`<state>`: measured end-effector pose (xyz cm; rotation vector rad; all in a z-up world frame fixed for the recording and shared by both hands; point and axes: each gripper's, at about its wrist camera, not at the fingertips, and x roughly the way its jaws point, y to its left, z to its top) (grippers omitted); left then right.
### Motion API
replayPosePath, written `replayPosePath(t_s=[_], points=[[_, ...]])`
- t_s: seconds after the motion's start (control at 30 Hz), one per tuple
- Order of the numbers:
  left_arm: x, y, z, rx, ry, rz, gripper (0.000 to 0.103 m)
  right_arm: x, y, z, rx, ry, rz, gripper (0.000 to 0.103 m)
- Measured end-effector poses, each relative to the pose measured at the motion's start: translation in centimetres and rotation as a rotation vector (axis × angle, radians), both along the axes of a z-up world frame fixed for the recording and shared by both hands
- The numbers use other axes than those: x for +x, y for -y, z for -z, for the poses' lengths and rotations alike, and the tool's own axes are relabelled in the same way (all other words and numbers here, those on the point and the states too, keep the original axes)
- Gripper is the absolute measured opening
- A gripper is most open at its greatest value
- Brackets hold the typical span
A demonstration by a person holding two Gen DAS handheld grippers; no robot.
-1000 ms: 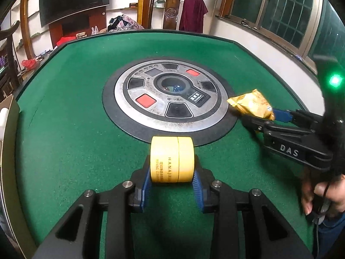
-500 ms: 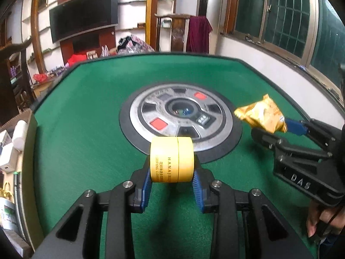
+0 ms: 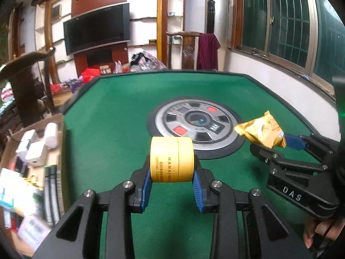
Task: Organize objects
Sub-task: 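Carry the yellow jar and cracker packet into the tray, open both tools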
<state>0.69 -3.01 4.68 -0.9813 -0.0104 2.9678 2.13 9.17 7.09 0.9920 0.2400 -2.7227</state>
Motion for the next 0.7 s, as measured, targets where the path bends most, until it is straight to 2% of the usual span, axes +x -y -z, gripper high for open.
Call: replayPosePath(t_s=[0.4,0.7], points=[[3.4,6.3,-3.0,0.041,-0.058,-0.100,0.032,2.1,5.3,-0.9,-0.021,-0.009,-0.097,0.058],[6.4,14.7,-3.8,0.124,-0.058,-0.220,0.032,2.2,10.8,-2.8,-0.074,0.021,-0.233,0.058]])
